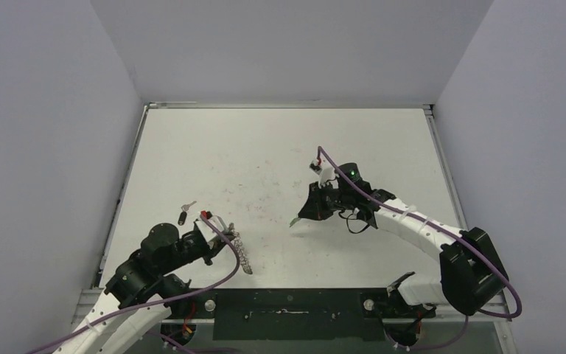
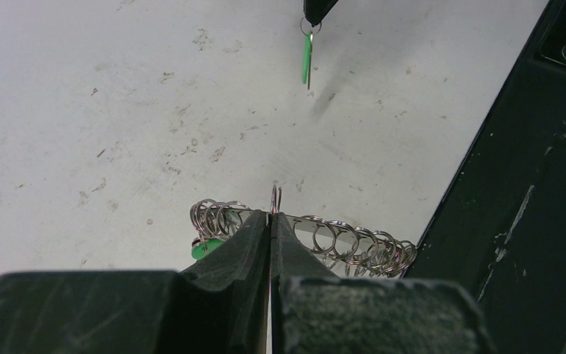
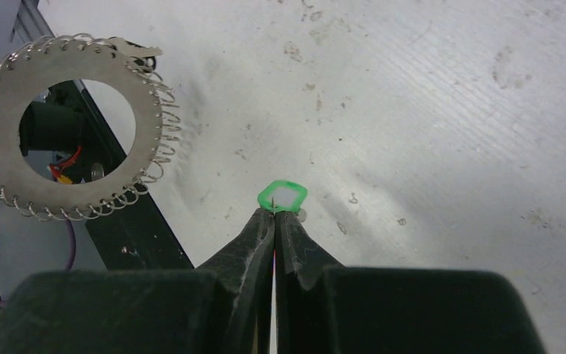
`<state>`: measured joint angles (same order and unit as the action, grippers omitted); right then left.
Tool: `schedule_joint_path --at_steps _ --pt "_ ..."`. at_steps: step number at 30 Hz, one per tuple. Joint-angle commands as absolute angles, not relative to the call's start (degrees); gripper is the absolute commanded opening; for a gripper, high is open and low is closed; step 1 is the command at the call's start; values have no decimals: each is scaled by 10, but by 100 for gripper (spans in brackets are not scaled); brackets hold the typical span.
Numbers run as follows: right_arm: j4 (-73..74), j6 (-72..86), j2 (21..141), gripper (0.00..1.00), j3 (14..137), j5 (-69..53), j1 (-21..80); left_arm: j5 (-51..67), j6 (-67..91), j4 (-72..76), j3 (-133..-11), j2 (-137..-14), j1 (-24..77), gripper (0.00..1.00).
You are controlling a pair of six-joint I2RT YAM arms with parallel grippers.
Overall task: Put the keys on the keyring
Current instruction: Pick up the key from the center of the board, then insert the key onto the keyring.
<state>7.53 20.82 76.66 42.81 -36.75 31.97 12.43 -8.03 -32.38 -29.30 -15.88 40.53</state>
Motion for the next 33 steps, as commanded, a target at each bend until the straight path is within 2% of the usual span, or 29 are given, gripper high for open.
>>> schedule_joint_path --at_steps 1,9,24,33 --pt "92 155 744 0 468 -344 373 191 -77 -246 -297 -175 387 0" --pt "57 122 753 0 515 -355 448 242 -70 -221 -288 -183 352 0" --pt "85 48 796 0 606 -362 549 262 -76 -219 -290 -199 336 0" --pt "86 49 824 0 637 -350 575 266 -79 -218 -291 -198 335 0"
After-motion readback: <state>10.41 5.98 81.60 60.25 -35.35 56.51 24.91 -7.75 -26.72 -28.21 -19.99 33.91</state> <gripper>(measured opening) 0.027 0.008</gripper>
